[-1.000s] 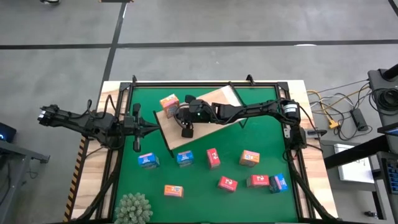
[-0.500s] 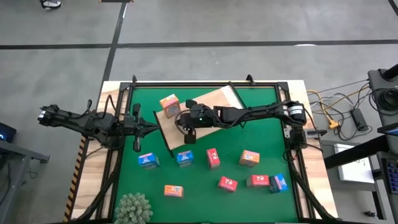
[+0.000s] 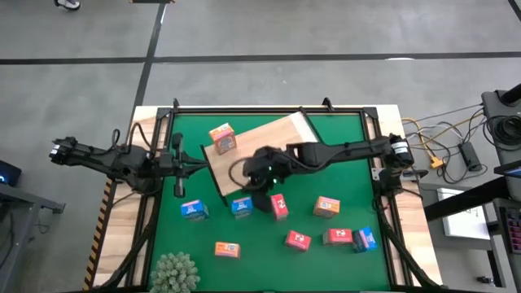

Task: Stack cereal on shelf
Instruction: Put the top left red cereal box on the shelf

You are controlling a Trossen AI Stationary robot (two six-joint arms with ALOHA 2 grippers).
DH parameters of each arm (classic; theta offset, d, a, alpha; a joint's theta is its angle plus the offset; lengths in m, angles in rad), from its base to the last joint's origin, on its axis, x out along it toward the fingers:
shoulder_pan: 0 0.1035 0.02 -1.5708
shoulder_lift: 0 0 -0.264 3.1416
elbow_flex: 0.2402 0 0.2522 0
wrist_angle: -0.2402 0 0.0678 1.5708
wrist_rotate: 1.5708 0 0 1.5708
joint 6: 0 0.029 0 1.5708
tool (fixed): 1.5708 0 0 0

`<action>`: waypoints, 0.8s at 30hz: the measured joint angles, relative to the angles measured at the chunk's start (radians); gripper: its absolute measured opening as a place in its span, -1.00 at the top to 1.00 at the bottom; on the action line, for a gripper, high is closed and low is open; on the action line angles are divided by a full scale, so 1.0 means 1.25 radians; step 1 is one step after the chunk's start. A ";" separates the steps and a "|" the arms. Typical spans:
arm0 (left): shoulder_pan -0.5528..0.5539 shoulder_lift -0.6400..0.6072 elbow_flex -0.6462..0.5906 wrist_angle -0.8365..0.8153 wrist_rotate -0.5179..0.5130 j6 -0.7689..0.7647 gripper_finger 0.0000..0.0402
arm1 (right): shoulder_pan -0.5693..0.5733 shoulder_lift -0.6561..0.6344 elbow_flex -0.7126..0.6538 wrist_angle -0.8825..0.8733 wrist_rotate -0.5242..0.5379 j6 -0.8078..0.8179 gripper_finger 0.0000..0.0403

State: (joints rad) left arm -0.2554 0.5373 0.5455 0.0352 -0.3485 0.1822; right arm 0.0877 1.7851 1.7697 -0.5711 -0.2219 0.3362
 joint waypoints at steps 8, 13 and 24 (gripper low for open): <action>0.000 -0.002 0.000 0.037 0.000 0.036 1.00 | 0.046 0.000 0.032 -0.256 0.001 0.316 0.96; 0.000 -0.001 0.007 0.046 0.000 0.045 1.00 | 0.071 0.001 -0.002 -0.396 0.020 0.558 0.95; 0.000 0.001 0.022 0.043 0.000 0.072 1.00 | 0.119 0.001 0.002 -0.388 0.208 0.618 0.61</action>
State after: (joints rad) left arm -0.2554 0.5381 0.5728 0.0893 -0.3481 0.2723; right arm 0.2361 1.7859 1.7718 -1.0563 0.0386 1.1092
